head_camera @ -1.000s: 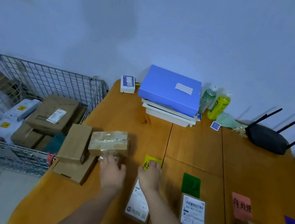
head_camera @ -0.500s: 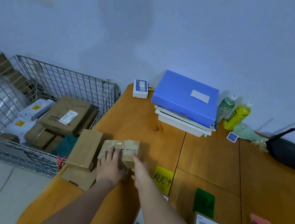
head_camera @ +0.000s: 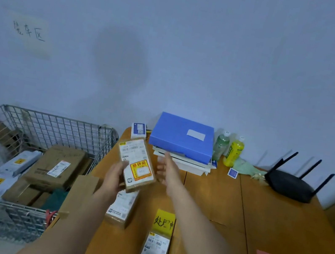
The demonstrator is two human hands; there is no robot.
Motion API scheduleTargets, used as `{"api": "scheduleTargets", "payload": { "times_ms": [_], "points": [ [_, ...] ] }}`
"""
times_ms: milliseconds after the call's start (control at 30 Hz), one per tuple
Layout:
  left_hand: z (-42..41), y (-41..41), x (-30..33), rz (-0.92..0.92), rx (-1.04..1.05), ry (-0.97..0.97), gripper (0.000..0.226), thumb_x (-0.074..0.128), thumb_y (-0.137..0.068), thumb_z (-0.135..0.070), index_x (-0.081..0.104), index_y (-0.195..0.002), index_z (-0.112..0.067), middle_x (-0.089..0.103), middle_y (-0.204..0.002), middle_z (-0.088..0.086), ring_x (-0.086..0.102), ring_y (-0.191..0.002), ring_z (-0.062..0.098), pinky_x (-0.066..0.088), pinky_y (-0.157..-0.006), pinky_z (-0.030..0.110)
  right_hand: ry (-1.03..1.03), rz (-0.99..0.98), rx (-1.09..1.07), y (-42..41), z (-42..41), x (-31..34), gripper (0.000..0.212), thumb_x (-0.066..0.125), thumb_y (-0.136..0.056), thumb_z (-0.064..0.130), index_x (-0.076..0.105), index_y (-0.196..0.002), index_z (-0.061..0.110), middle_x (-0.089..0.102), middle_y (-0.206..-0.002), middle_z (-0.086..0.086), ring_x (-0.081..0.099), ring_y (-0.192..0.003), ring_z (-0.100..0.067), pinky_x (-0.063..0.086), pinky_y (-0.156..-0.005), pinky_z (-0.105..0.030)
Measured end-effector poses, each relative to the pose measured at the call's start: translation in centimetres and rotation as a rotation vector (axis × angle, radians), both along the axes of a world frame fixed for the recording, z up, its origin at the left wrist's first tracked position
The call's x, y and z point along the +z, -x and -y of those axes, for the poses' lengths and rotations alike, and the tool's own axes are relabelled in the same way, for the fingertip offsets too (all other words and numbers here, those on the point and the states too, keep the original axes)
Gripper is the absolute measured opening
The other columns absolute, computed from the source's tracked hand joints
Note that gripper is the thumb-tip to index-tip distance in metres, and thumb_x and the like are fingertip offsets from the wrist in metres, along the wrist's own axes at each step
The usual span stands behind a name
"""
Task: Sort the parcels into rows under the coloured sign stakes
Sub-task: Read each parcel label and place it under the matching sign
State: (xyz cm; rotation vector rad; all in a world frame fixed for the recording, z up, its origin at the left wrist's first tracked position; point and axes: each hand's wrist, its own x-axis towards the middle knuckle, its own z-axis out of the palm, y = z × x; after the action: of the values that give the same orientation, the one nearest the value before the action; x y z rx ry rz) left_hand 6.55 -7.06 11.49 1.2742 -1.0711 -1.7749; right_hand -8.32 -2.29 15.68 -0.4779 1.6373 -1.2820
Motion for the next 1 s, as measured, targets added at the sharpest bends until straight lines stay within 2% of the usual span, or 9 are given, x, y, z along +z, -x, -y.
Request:
{"api": "scheduleTargets", "payload": {
  "times_ms": [67,167,200,267,367,500,700,900,1000],
  "points": [
    [-0.3,0.6,1.7,-0.092,-0.037,-0.021,0.036,0.041,-0.094,-0.037,0.058,-0.109,-0.01,0.068,-0.096,0.016,0.064,-0.08,0.031,0.051,-0.065,0.036,0.033,0.007,0.025,1.1,-1.1,1.4,0.052,0.036,-0.095,0.048,0.057,-0.123,0.009,0.061,-0.113,-0.004,0.054,-0.099,-0.018,0.04,-0.086,-0.033],
    [-0.9,1.9,3.6,-0.048,-0.122,0.077,0.046,0.044,-0.089,-0.043,0.057,-0.119,-0.01,0.067,-0.113,0.021,0.064,-0.101,0.04,0.053,-0.085,0.052,0.119,0.042,0.138,1.6,-2.4,3.0,0.045,0.038,-0.095,0.049,0.057,-0.122,0.018,0.063,-0.111,0.004,0.056,-0.105,-0.015,0.04,-0.095,-0.035],
    [-1.2,2.3,4.2,-0.036,-0.15,0.104,0.052,0.046,-0.084,-0.046,0.056,-0.122,-0.012,0.067,-0.116,0.021,0.064,-0.106,0.041,0.052,-0.088,0.053,0.155,0.029,0.171,1.7,-2.5,3.2,0.045,0.04,-0.093,0.05,0.06,-0.12,0.02,0.066,-0.111,0.003,0.06,-0.103,-0.015,0.045,-0.093,-0.034],
    [-1.9,3.1,5.5,-0.032,-0.173,0.165,0.055,0.045,-0.081,-0.048,0.057,-0.122,-0.015,0.068,-0.115,0.019,0.065,-0.104,0.039,0.056,-0.078,0.047,0.226,-0.036,0.17,1.8,-3.2,4.1,0.042,0.047,-0.093,0.044,0.06,-0.122,0.017,0.07,-0.104,0.001,0.067,-0.092,-0.013,0.051,-0.078,-0.027],
    [-2.8,4.2,8.2,-0.057,-0.173,0.292,0.036,0.045,-0.09,-0.037,0.06,-0.113,-0.015,0.071,-0.108,0.017,0.068,-0.097,0.037,0.056,-0.078,0.048,0.294,-0.098,0.081,2.5,-4.2,5.6,0.041,0.051,-0.094,0.032,0.052,-0.129,0.011,0.068,-0.109,-0.005,0.067,-0.082,-0.01,0.053,-0.064,-0.019],
    [-3.7,5.1,13.3,-0.127,-0.166,0.519,0.013,0.053,-0.09,-0.02,0.058,-0.101,-0.014,0.071,-0.091,0.006,0.073,-0.065,0.01,0.057,-0.056,0.024,0.458,-0.148,-0.005,3.0,-5.8,9.1,0.038,0.053,-0.093,0.029,0.051,-0.128,0.014,0.068,-0.108,-0.002,0.07,-0.085,-0.012,0.057,-0.067,-0.025],
    [-7.3,5.8,19.9,-0.243,-0.171,0.806,0.048,0.059,-0.064,-0.039,0.056,-0.101,-0.008,0.077,-0.079,-0.01,0.072,-0.064,0.009,0.054,-0.05,0.017,0.754,-0.252,-0.035,3.3,-10.1,15.7,0.012,0.056,-0.091,0.021,0.054,-0.098,0.031,0.074,-0.073,0.009,0.071,-0.066,-0.007,0.058,-0.067,-0.03],
    [-9.5,5.9,21.8,-0.327,-0.163,0.887,0.047,0.057,-0.062,-0.042,0.056,-0.099,-0.013,0.076,-0.083,-0.015,0.074,-0.069,0.009,0.055,-0.053,0.017,0.889,-0.262,-0.01,3.2,-13.0,18.0,0.035,0.064,-0.064,0.043,0.055,-0.096,0.031,0.076,-0.077,0.007,0.073,-0.071,-0.013,0.06,-0.066,-0.032],
    [-9.8,6.1,21.6,-0.338,-0.166,0.866,0.054,0.057,-0.062,-0.043,0.056,-0.103,-0.008,0.076,-0.085,-0.013,0.074,-0.07,0.01,0.055,-0.054,0.018,0.877,-0.255,-0.025,3.3,-13.4,17.9,0.037,0.064,-0.063,0.043,0.055,-0.096,0.03,0.076,-0.076,0.009,0.073,-0.069,-0.011,0.06,-0.064,-0.029]
  ]
}}
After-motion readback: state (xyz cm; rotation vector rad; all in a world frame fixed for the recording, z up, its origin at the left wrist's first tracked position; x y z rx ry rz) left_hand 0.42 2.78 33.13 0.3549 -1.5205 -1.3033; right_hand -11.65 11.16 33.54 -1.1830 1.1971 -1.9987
